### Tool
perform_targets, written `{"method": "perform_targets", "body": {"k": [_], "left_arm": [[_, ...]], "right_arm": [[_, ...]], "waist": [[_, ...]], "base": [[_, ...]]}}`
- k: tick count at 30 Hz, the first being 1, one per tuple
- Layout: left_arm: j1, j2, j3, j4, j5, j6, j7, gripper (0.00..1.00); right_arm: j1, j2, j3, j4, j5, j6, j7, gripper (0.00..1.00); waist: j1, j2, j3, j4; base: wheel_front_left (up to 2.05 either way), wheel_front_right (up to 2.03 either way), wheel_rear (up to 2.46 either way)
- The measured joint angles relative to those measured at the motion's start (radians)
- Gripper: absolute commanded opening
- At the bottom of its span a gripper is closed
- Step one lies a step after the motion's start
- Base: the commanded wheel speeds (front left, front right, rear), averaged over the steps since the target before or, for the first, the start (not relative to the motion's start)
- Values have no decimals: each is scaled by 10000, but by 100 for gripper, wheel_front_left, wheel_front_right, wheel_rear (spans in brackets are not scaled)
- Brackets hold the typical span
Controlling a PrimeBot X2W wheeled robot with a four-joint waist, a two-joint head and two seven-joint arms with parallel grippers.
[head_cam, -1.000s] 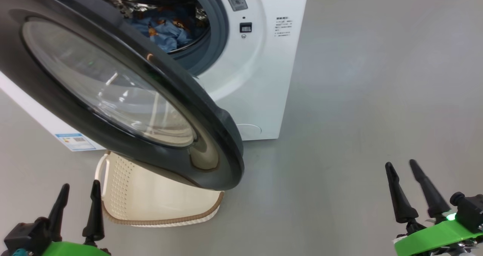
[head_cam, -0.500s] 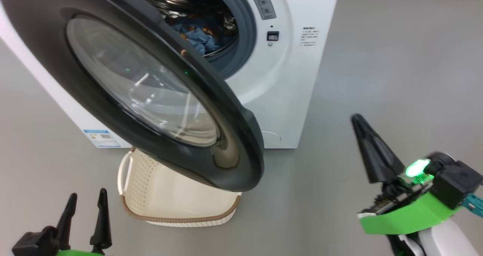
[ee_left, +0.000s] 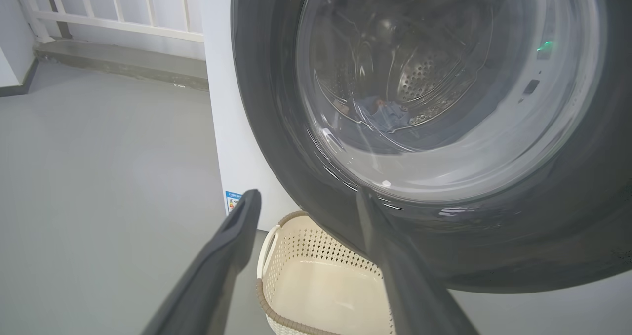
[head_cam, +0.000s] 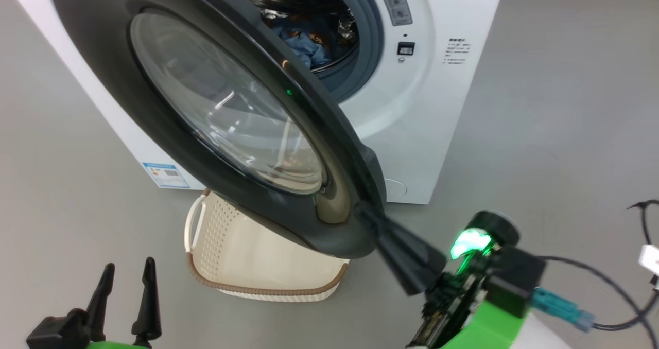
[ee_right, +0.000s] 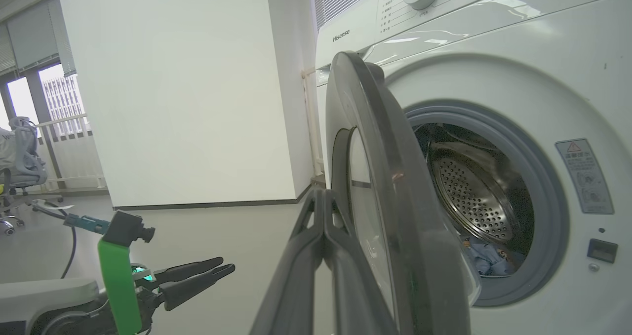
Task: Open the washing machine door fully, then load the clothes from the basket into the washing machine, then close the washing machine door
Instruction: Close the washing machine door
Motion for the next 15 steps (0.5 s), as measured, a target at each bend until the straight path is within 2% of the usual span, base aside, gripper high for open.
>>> {"method": "perform_targets", "body": {"k": [9, 15], "left_arm": [[-14, -130, -2, -2, 0, 0, 0, 100], [-117, -205, -15, -4, 0, 0, 0, 100]], "right_arm": [[-42, 4, 1156, 1910, 616, 0, 2, 0], [-411, -6, 1404, 3252, 677, 0, 2, 0]], "waist": [[0, 0, 251, 291], [0, 0, 473, 427]], "base": [[0, 0, 0], [0, 0, 0]]}}
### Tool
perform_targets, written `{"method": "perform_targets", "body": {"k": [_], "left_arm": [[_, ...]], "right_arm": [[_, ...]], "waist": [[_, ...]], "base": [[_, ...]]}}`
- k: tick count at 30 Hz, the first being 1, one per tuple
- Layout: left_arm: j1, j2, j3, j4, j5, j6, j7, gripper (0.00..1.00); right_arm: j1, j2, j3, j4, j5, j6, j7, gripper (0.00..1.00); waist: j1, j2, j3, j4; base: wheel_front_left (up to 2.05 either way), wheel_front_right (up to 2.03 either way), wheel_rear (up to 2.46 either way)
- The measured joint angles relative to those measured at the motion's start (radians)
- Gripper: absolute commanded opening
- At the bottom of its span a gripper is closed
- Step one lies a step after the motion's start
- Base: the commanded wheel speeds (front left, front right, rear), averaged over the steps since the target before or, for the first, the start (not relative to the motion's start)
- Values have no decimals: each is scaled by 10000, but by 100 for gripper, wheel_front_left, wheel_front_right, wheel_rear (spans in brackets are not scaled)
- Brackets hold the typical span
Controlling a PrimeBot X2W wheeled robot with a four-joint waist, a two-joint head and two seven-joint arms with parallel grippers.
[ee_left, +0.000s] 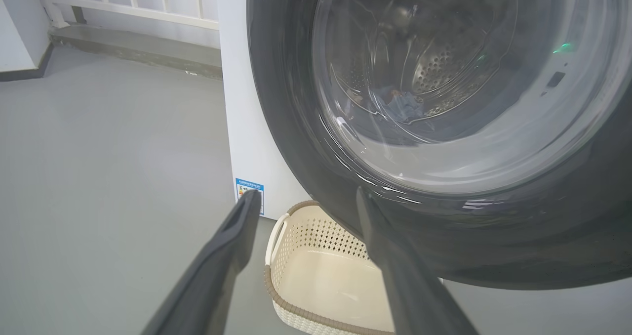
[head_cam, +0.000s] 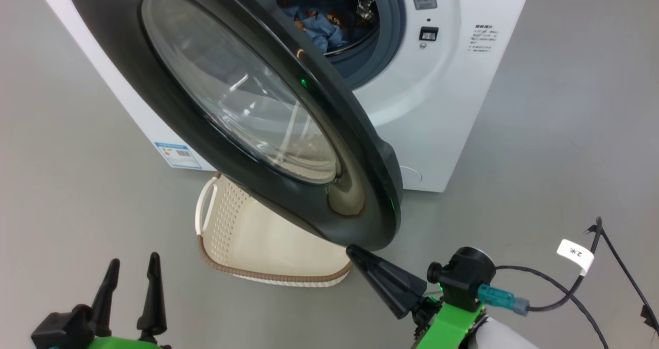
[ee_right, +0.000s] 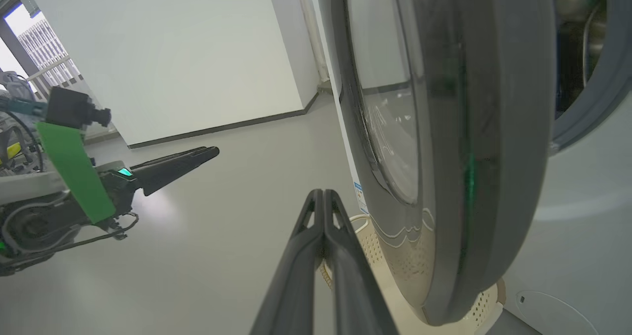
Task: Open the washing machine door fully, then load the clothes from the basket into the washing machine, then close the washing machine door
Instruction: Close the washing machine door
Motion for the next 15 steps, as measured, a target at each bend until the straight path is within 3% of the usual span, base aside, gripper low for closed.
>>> {"method": "perform_targets", "body": {"k": [15], "left_arm": [[-483, -194, 38, -61, 0, 0, 0, 100]], "right_arm": [[-882, 479, -1127, 1402, 0, 2, 0, 0]], "waist": [[0, 0, 677, 80]], "base": [[0, 0, 0]]}}
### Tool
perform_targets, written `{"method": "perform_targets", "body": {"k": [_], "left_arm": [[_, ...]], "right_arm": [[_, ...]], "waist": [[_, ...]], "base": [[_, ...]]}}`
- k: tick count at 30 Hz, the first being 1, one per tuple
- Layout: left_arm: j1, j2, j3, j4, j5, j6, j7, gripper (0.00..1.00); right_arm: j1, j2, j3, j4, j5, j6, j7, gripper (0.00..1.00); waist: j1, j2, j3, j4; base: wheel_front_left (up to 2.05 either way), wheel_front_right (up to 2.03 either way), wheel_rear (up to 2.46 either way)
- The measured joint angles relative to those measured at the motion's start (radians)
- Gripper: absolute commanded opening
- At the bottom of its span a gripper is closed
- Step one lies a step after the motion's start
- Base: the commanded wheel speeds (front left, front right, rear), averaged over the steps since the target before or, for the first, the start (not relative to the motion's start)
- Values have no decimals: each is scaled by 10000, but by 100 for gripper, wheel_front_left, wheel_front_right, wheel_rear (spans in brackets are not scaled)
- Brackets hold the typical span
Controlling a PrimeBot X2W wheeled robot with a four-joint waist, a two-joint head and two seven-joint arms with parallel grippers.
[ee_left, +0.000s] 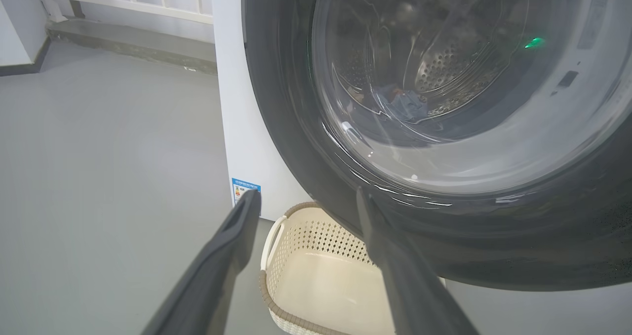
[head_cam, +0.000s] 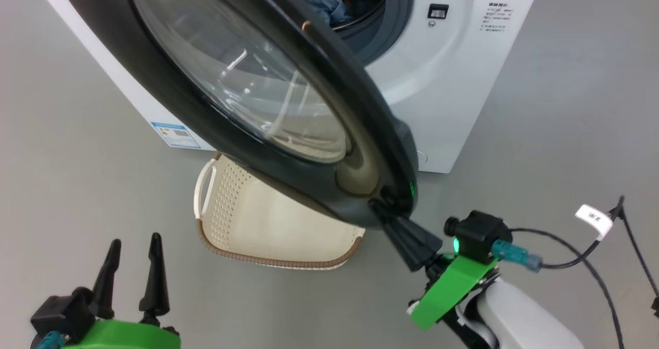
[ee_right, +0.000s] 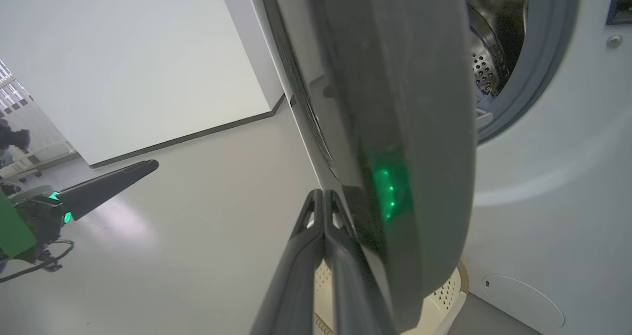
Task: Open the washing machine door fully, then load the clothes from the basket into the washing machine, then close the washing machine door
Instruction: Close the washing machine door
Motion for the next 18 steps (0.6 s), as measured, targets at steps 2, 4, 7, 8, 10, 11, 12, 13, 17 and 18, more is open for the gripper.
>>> {"method": "perform_targets", "body": {"k": [2, 4, 7, 8, 10, 11, 12, 13, 17, 18], "left_arm": [[-70, -19, -15, -29, 0, 0, 0, 100], [-131, -44, -52, -77, 0, 0, 0, 100], [-194, -65, -134, -105, 0, 0, 0, 100], [-252, -79, -163, -115, 0, 0, 0, 100], [-386, -111, -222, -134, -2, 0, 0, 100], [-473, -138, -251, -132, -6, 0, 0, 100], [-552, -153, -290, -134, -13, 0, -2, 100], [-629, -167, -326, -130, -15, 0, 0, 100], [-885, -215, -479, -127, -19, 0, 0, 100], [-948, -222, -520, -128, -21, 0, -2, 100]], "right_arm": [[-104, 8, -261, 59, -2, 0, 2, 0], [-222, 6, -581, 113, -2, 0, 2, 0], [-496, 2, -1097, 171, -2, 2, 2, 0], [-599, 4, -1290, 182, -2, 2, 2, 0], [-806, 17, -1670, 234, -2, 2, 2, 0], [-935, 13, -1841, 303, -2, 2, 2, 0], [-1054, 21, -2013, 370, -2, 2, 2, 0], [-1193, 21, -2146, 453, -2, 2, 0, 0], [-1721, 48, -2587, 754, -8, 2, 0, 0], [-1840, 71, -2721, 828, -17, 2, 0, 0]], "waist": [[0, 0, 82, 4], [0, 0, 169, 10], [0, 0, 321, 22], [0, 0, 377, 30], [0, 0, 494, 52], [0, 0, 557, 67], [0, 0, 618, 85], [0, 0, 681, 107], [0, 0, 907, 217], [0, 0, 959, 251]], "base": [[0, 0, 0], [0, 0, 0], [0, 0, 0], [0, 0, 0], [0, 0, 0], [0, 0, 0], [0, 0, 0], [0, 0, 0], [0, 0, 0], [0, 0, 0]]}}
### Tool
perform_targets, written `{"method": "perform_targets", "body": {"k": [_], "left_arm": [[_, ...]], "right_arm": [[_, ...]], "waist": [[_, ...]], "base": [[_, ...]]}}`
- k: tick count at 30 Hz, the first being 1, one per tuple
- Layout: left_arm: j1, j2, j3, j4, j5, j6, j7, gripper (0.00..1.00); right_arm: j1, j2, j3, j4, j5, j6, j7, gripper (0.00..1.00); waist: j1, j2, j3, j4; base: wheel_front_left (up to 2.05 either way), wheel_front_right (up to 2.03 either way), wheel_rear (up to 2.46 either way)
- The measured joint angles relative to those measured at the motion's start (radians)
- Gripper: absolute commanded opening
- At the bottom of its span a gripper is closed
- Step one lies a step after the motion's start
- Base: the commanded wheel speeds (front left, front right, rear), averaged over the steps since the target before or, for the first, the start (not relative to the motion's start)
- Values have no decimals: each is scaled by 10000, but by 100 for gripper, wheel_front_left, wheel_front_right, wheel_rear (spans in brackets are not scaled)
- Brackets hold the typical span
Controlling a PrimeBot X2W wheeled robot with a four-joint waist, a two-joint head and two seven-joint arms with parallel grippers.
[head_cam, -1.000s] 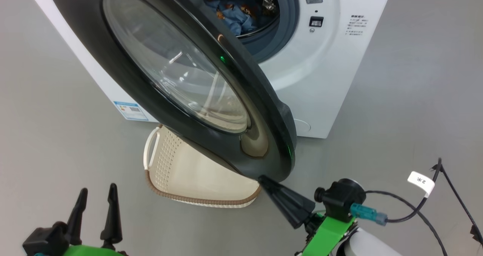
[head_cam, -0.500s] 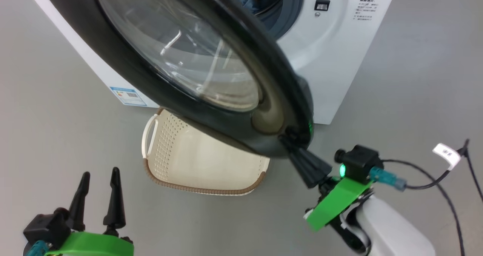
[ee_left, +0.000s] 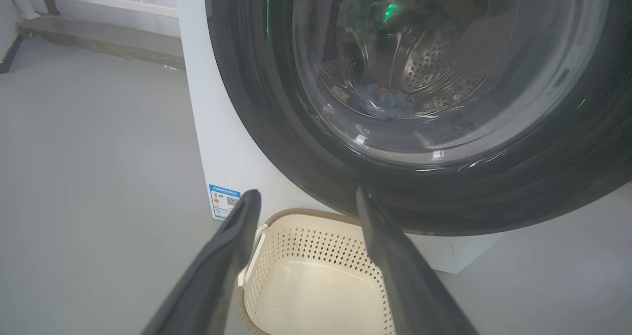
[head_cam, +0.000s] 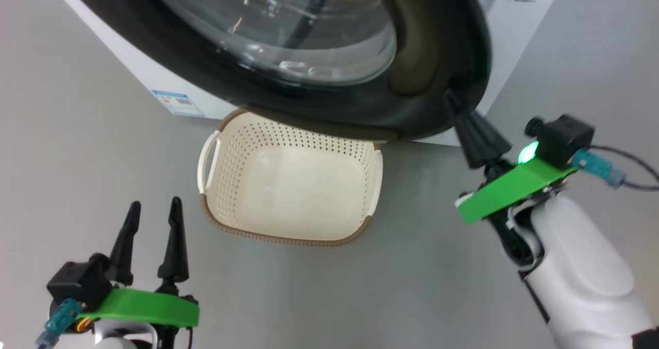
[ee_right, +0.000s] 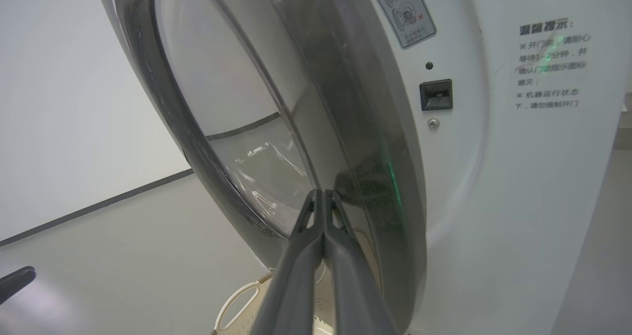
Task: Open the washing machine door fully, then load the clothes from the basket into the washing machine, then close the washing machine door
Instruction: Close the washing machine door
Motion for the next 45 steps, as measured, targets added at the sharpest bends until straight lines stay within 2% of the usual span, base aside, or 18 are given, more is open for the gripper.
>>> {"method": "perform_targets", "body": {"k": [7, 19, 26, 35, 36, 37, 39, 40, 41, 45], "left_arm": [[-235, -84, -215, 2, -84, 0, 0, 100], [-823, -180, -508, 27, -163, 0, 0, 100], [-927, -219, -518, 33, -163, 0, 0, 100], [-997, -215, -368, 219, -157, 0, 0, 100], [-988, -203, -330, 236, -157, 0, 0, 100], [-965, -178, -307, 259, -155, 0, 0, 100], [-943, -111, -278, 326, -146, 0, 0, 100], [-941, -92, -245, 341, -142, 0, 0, 100], [-938, -69, -221, 364, -142, 0, 2, 100], [-901, 58, -165, 420, -130, 0, 0, 100]], "right_arm": [[-762, -8, -945, 520, -2, 0, 0, 0], [-1871, -107, -1847, 934, 15, 6, 0, 0], [-2055, -4, -2011, 959, -15, 88, 0, 0], [-1834, -132, -1557, 892, -77, 69, 0, 0], [-1701, -125, -1515, 834, -77, 69, 0, 5], [-1541, -125, -1475, 790, -77, 69, -2, 27], [-1203, -125, -1392, 752, -77, 69, 0, 58], [-1031, -130, -1331, 732, -77, 69, -2, 83], [-866, -127, -1269, 713, -77, 69, 0, 100], [-264, -125, -1131, 650, -82, 69, 0, 100]], "waist": [[-1, 0, 279, 318], [0, 0, 833, 746], [0, 0, 1063, 835], [0, 0, 802, 662], [-1, -1, 754, 623], [0, -1, 706, 580], [-1, -1, 606, 494], [0, -1, 556, 449], [0, 0, 503, 407], [0, -1, 263, 223]], "base": [[0, 0, 0], [0, 0, 0], [0, 0, 0], [0, 0, 0], [0, 0, 0], [0, 0, 0], [0, 0, 0], [0, 0, 0], [0, 0, 0], [0, 0, 0]]}}
